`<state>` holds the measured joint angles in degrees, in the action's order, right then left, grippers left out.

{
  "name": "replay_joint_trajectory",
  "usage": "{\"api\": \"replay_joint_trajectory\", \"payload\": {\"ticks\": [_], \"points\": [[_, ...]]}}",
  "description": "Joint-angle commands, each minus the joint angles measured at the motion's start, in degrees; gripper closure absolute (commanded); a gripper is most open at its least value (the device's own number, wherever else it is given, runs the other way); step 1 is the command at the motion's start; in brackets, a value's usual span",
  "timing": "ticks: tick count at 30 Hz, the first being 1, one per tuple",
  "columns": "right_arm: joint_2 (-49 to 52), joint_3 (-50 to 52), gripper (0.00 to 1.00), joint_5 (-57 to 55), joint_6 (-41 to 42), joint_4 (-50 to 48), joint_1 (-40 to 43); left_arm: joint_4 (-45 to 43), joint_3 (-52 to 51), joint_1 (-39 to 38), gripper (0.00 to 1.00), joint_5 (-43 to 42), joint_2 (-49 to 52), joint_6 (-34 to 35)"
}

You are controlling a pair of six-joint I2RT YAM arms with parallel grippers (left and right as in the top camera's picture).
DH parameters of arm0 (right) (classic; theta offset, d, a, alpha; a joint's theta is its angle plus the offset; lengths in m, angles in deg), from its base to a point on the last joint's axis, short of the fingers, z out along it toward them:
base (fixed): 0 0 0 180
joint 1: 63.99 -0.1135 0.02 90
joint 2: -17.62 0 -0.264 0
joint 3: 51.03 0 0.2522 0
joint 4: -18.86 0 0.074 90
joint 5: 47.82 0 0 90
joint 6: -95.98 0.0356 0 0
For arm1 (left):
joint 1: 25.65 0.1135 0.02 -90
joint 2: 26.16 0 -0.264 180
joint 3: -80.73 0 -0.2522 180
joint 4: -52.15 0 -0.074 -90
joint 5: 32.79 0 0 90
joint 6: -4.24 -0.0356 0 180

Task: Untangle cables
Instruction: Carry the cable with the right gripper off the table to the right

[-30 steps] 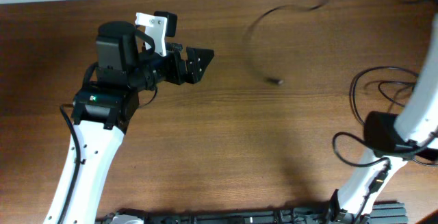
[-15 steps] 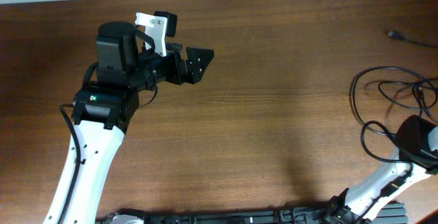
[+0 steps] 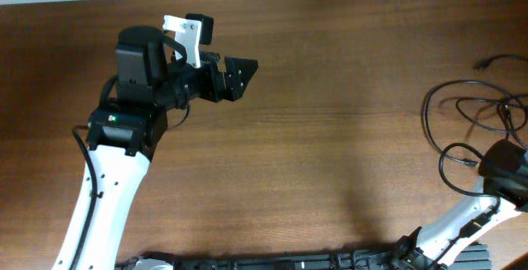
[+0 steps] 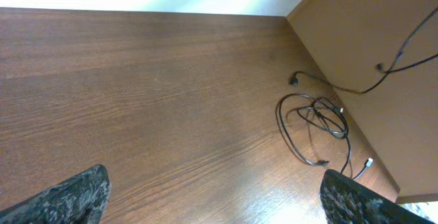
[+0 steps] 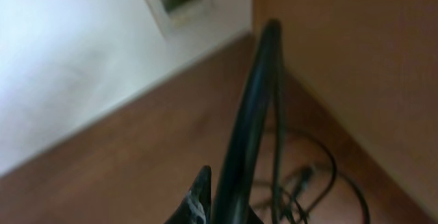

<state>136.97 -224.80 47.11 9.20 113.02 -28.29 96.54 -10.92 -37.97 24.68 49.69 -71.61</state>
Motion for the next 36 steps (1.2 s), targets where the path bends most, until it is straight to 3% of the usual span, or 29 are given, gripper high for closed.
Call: {"api": "replay_joint_trajectory", "payload": {"ticks": [1, 5, 6, 7, 8, 9, 10, 13, 15, 20, 24, 36], "points": [[0.1, 7.8, 0.96, -6.3, 0.1, -1.1, 0.4, 0.1, 0.5, 0.2, 0.01, 0.0, -0.9, -0.3], [0.1, 17.4, 0.95, -6.3, 0.3, -3.8, 0.4, 0.1, 0.5, 0.2, 0.01, 0.0, -0.9, -0.3], [0.1, 19.0, 0.89, -6.3, 0.3, -4.4, 0.4, 0.1, 0.5, 0.2, 0.01, 0.0, -0.9, -0.3], [0.1, 20.7, 0.82, -6.3, 0.3, -5.0, 0.4, 0.1, 0.5, 0.2, 0.01, 0.0, -0.9, -0.3], [0.1, 24.3, 0.56, -6.3, 0.3, -6.4, 0.3, 0.1, 0.5, 0.2, 0.01, 0.0, -0.9, -0.3], [0.1, 25.5, 0.37, -6.3, 0.3, -6.8, 0.3, 0.1, 0.5, 0.2, 0.01, 0.0, -0.9, -0.3], [0.1, 26.6, 0.26, -6.3, 0.3, -7.1, 0.3, 0.1, 0.5, 0.2, 0.01, 0.0, -0.9, -0.3], [0.1, 29.6, 0.08, -6.0, 0.3, -7.4, 0.3, 0.1, 0.5, 0.2, 0.01, 0.0, -0.9, -0.3], [0.1, 29.7, 0.02, -4.9, 0.3, -7.1, 0.3, 0.1, 0.5, 0.2, 0.01, 0.0, -0.9, -0.3], [0.0, 29.7, 0.02, 4.7, -0.5, -6.3, 0.3, 0.1, 0.5, 0.2, 0.01, 0.0, -0.9, -0.3], [-0.3, 29.7, 0.02, 16.9, -6.2, -4.0, -0.5, 0.1, 0.5, 0.2, 0.01, 0.0, -0.9, -0.3], [-5.3, 29.7, 0.02, 12.6, -6.2, 0.2, -13.9, 0.1, 0.5, 0.2, 0.01, 0.0, -0.9, -0.3]]}}
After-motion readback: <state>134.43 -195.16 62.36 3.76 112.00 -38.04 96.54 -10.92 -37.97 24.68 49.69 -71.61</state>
